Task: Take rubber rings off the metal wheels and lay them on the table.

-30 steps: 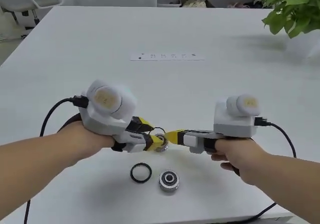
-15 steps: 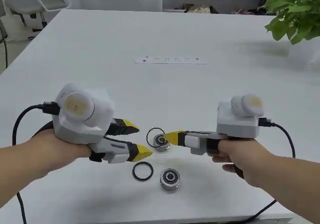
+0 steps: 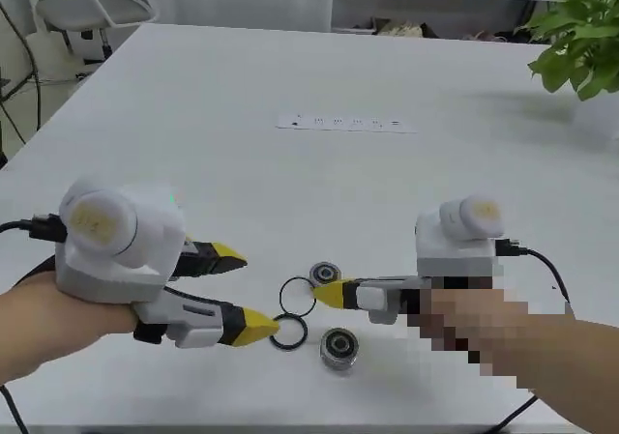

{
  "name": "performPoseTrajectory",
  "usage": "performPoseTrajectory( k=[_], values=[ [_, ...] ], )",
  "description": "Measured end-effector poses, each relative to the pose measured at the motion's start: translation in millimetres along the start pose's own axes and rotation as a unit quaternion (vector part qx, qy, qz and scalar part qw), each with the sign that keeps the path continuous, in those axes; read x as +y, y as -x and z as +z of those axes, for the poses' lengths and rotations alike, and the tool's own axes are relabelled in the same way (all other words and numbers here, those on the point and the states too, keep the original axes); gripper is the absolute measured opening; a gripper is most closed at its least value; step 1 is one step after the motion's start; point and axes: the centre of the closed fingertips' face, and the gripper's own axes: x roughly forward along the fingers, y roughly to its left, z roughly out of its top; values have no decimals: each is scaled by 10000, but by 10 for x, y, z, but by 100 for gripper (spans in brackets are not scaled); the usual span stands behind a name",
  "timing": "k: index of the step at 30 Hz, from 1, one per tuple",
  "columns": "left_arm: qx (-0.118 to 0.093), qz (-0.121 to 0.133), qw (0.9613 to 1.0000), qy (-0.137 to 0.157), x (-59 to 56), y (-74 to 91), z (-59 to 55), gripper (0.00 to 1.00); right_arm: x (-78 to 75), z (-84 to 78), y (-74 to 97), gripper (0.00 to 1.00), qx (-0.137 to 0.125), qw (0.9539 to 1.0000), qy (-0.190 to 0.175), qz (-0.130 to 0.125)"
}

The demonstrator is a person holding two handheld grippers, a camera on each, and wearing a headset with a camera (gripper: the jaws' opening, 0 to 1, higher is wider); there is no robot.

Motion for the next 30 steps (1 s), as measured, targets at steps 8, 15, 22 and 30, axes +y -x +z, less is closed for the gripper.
performPoseTrajectory(
  k=[8, 15, 22, 30],
  values=[
    [66, 60, 9998, 153, 19, 101, -162, 52, 14, -145, -80, 0, 288, 9995, -147, 50],
    [73, 155, 9995, 267, 72, 174, -229, 52, -12, -233, -129, 0, 475, 9987, -197, 31],
    [114, 195, 9993, 312, 98, 192, -280, 52, -15, -290, -163, 0, 582, 9980, -242, 31],
    [131, 199, 9991, 364, 86, 180, -296, 52, -51, -276, -156, 0, 543, 9982, -242, -23]
  ],
)
